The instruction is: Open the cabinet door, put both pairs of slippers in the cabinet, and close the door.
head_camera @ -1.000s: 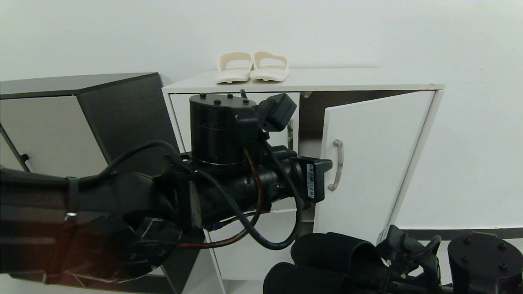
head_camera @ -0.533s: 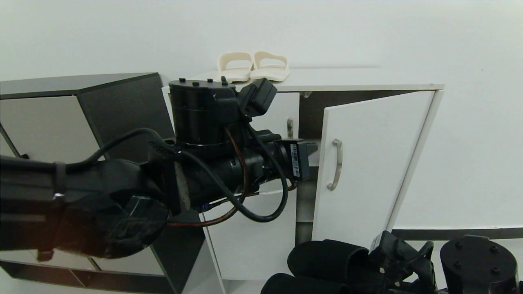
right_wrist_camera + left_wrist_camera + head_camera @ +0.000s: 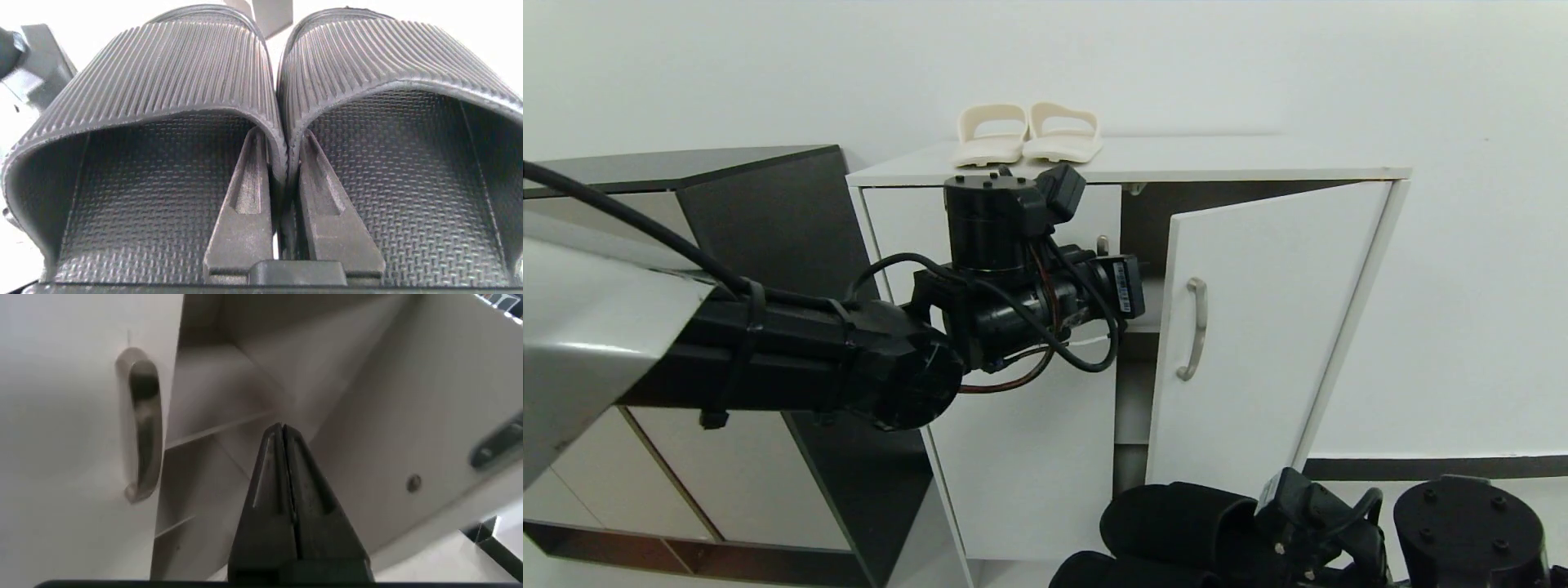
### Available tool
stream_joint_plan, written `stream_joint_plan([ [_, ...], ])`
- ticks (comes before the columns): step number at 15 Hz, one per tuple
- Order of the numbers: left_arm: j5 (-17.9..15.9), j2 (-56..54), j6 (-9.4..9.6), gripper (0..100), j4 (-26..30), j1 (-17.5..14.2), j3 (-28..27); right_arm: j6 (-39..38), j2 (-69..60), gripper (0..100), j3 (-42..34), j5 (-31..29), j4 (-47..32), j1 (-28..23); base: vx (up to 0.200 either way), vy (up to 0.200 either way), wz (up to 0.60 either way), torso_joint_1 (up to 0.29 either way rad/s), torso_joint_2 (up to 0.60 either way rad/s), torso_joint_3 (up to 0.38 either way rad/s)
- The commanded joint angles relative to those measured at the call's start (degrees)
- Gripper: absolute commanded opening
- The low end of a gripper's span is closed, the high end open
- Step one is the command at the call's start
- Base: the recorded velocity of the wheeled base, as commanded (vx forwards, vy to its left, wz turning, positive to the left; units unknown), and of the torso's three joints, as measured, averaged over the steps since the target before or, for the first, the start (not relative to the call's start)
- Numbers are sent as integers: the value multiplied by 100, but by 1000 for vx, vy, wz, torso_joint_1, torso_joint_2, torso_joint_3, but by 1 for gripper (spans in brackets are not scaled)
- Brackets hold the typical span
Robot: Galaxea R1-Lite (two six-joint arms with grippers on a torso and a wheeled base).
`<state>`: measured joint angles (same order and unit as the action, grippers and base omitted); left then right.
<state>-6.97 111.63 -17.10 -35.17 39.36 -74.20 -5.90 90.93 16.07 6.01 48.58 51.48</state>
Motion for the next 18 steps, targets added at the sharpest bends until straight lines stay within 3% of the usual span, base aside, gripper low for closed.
stream_joint_plan([
  [1, 3, 263, -4, 0, 1, 1, -191, 19, 65, 0, -7, -3, 2, 2, 0, 0, 0, 0, 0, 0],
  [3, 3, 263, -4, 0, 1, 19, -244, 28, 56, 0, -69, -3, -6, 20, 0, 0, 0, 0, 0, 0],
  [6, 126, 157, -30, 0, -139, 203, 11, 89, 48, 0, -192, -3, -24, 169, -200, 0, 0, 2, -1, -2],
  [8, 214, -97, -21, 0, -807, 704, 679, 133, -49, 0, -332, -3, -15, 363, -200, 0, 0, 0, 2, 0],
  [11, 223, -229, 14, 0, -913, 1434, 864, 291, -128, 0, -455, 14, -15, 530, -200, 0, 0, 1, 1, 2],
  [12, 223, -221, 155, 0, -913, 1495, 855, 309, -128, 0, -455, 5, -6, 530, -200, 0, 0, 2, 2, 2],
  [14, 258, -256, 190, 0, -1018, 1328, 881, 265, -84, 0, -359, -12, 29, 433, 0, 0, 0, 0, 0, 0],
  [16, 653, -528, 190, 0, -1062, 1135, 1013, 195, 92, 0, -139, -522, 29, 108, 0, 0, 0, 0, 0, 0],
  [17, 1005, -774, 199, 0, -1027, 1038, 1127, 63, 153, 0, -113, -1040, 38, -50, 0, 0, 0, 0, 0, 0],
  [18, 1778, -1460, 339, 0, -763, 827, 1558, -526, 223, 0, -25, -1928, 38, -200, 0, 0, 0, 0, 0, 0],
])
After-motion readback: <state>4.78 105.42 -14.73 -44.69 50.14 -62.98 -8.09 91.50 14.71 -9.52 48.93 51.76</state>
